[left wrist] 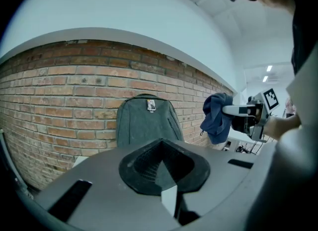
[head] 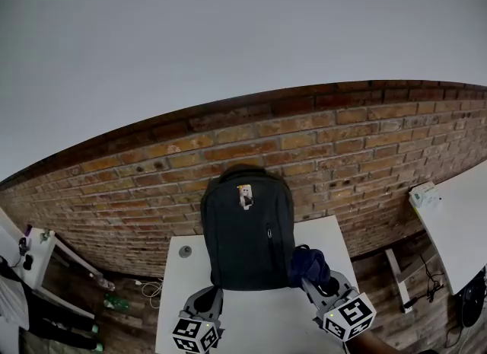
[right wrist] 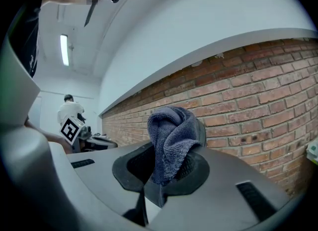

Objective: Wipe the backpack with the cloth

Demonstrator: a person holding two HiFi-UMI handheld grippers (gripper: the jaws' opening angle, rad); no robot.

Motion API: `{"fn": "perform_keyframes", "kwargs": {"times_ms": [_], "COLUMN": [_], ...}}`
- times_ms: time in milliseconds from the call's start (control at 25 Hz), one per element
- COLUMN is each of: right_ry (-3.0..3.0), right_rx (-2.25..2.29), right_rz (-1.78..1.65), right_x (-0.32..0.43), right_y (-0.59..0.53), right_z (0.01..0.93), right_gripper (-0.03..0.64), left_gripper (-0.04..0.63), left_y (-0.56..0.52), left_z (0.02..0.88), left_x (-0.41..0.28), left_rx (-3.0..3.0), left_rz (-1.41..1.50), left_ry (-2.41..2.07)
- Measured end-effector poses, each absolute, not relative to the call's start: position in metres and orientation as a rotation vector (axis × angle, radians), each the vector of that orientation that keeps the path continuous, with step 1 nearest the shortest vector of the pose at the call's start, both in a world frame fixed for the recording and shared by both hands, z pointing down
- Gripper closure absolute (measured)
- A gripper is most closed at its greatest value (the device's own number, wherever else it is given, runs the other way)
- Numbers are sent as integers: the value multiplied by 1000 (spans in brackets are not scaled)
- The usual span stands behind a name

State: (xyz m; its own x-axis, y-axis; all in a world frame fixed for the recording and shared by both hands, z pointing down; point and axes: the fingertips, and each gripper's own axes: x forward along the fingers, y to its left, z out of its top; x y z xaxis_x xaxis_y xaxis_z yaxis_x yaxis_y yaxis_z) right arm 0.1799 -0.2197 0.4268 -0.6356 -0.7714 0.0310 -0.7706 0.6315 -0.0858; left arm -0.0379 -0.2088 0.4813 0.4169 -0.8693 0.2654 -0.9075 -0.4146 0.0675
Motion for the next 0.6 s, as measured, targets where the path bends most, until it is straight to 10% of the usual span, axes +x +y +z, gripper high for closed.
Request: {"fn": "perform_keyframes", "kwargs": {"times_ms": [600], "right_ry": [2853], "right_rx": [-1350], "right_rz": [-78], "right_x": [119], "right_y": [-265], "right_z": [417], "right_gripper": [578], "left_gripper": [604], "left_y": [-239], "left_z": [492], "left_x": [-88], "left_rx": [2465], "left_rz": [223], "left_ry": [-1537]}}
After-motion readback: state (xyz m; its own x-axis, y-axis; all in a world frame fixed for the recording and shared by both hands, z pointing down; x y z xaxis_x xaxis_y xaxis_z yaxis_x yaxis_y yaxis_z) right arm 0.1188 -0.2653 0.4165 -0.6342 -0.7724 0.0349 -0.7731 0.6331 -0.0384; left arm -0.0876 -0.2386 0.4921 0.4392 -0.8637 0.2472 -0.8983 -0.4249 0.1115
